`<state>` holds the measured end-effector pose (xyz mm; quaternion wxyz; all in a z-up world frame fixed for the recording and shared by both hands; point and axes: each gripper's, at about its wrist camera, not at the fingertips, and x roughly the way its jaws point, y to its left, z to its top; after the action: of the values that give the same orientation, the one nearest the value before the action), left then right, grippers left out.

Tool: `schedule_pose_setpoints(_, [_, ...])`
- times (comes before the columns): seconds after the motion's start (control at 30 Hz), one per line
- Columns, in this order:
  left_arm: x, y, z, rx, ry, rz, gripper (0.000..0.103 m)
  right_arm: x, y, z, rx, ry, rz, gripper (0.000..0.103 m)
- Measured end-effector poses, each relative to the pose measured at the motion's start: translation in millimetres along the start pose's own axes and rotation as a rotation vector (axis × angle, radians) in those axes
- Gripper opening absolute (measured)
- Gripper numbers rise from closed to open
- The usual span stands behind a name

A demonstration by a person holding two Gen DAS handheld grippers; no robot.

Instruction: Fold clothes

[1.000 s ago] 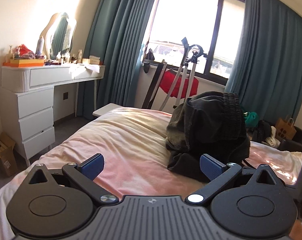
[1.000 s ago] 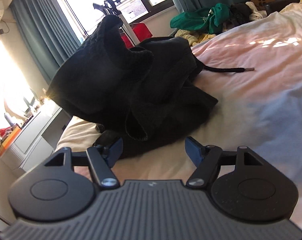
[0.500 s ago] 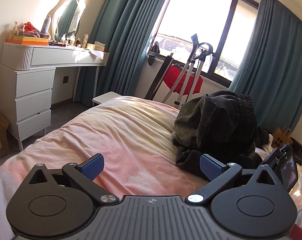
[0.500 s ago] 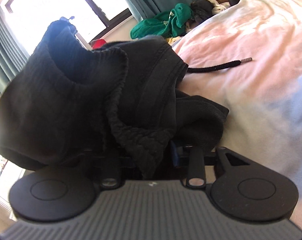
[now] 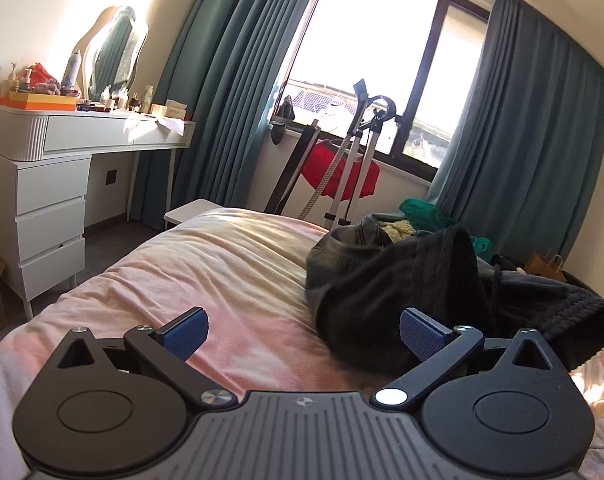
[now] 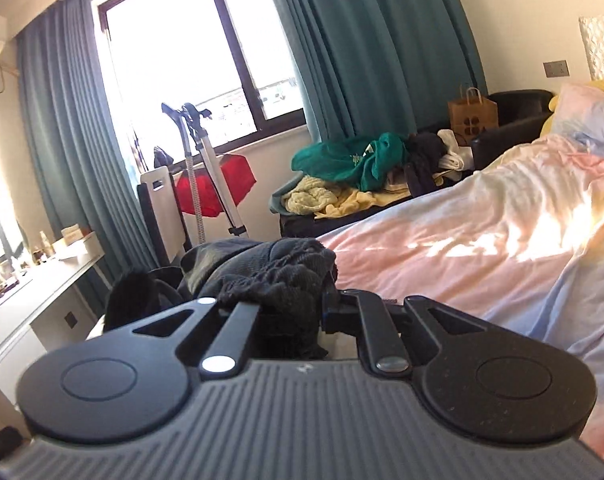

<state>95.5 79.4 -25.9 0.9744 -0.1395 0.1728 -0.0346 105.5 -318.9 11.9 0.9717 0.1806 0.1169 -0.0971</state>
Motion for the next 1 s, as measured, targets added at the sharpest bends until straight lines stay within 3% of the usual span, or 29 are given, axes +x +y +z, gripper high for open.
schedule_pose_setpoints(0.2, [-28.2,-16.2,-5.9,0.043,0.012,-0.104,0.103,-67.2,-22.5,-6.6,-0.063,0.028,0.049,0.012])
schedule_pose_setpoints(0.3, [-37.9,-31.4,-16.2,0.130,0.044,-0.128,0.103,-77.8,-29.3,-24.5,-0.107,0.049,0.028,0.012])
schedule_pose_setpoints(0.43, [-38.7,-53.1,-35.8,0.305,0.106,-0.095,0.103,-72.9,-40.5,-47.6,-0.142,0.110,-0.046,0.013])
schedule_pose_setpoints(0.6, [-23.1,-76.9,-73.3,0.552,0.170,-0.032,0.103,-58.2,-70.8,-50.2,0.038,0.214,-0.036,0.013])
schedule_pose_setpoints(0.7, [-8.2,-85.8,-95.5,0.656,0.188,0.048,0.103,-53.6,-84.4,-53.0,0.116,0.242,-0.028,0.013])
schedule_pose_setpoints(0.8, [12.4,-85.3,-105.5,0.646,0.220,0.122,0.102,-50.1,-90.9,-55.3,0.149,0.257,-0.030,0.013])
schedule_pose_setpoints(0.9, [32.8,-73.8,-103.1,0.572,0.258,0.172,0.097,-46.8,-89.5,-55.2,0.135,0.258,-0.036,0.014])
schedule_pose_setpoints(1.0, [46.3,-63.4,-97.4,0.490,0.246,0.197,0.093,-44.3,-84.8,-55.2,0.079,0.256,-0.047,0.015])
